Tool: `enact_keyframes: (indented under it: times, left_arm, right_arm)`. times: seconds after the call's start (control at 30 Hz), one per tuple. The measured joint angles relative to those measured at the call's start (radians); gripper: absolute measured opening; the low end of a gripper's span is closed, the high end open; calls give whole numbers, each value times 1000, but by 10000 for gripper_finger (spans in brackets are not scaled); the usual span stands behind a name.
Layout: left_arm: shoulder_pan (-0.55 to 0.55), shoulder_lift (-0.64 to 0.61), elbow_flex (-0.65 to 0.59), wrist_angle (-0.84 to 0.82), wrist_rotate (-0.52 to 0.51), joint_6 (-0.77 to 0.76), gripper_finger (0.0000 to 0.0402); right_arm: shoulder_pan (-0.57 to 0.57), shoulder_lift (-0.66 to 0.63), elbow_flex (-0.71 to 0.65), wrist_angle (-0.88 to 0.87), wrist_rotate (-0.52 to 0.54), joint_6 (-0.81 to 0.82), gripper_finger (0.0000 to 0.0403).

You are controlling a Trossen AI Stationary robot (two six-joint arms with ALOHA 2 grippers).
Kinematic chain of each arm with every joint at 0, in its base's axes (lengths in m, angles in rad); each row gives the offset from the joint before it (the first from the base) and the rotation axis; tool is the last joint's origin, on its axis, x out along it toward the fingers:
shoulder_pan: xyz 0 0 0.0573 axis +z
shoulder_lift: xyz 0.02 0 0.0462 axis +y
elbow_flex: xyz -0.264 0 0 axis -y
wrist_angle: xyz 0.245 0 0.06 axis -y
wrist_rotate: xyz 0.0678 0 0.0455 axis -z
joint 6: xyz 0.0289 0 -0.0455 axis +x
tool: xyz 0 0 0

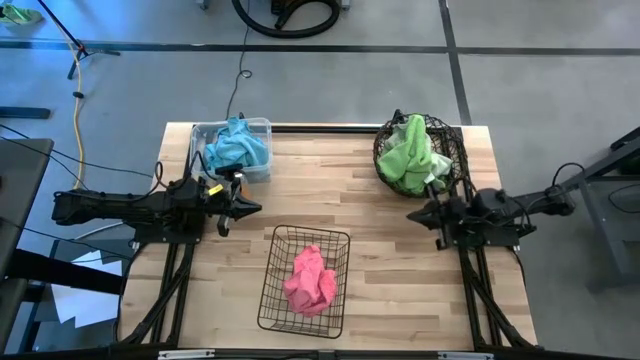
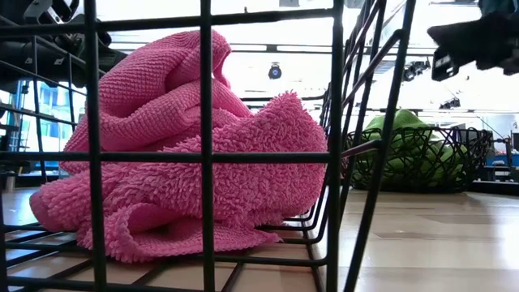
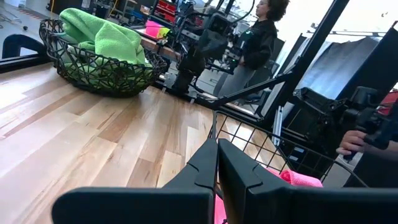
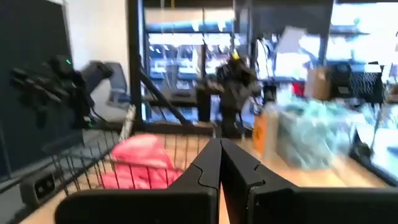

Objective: Sort microfiber towel by color & place in baskets
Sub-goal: Return to Home Position

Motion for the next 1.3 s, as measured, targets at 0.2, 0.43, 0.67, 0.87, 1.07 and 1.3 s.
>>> enact_keyframes:
  times: [0.2,0.43,0.67,0.87,1.07,1.3]
  left_arm:
    - [0,0,0,0,0,0,0]
    - [0,0,0,0,0,0,0]
    - [0,0,0,0,0,0,0]
    - [0,0,0,0,0,0,0]
    - [0,0,0,0,0,0,0]
    - [0,-7,0,-2,0,0,0]
  right_arm:
    - [-38,-13,0,-146,-104,107,0]
    - [-38,10,0,-164,-102,168,0]
    - [-38,17,0,-166,-72,161,0]
    - [-38,17,0,-167,-72,161,0]
    - [-38,3,0,-167,-72,161,0]
    - [-49,-13,0,-156,-72,161,0]
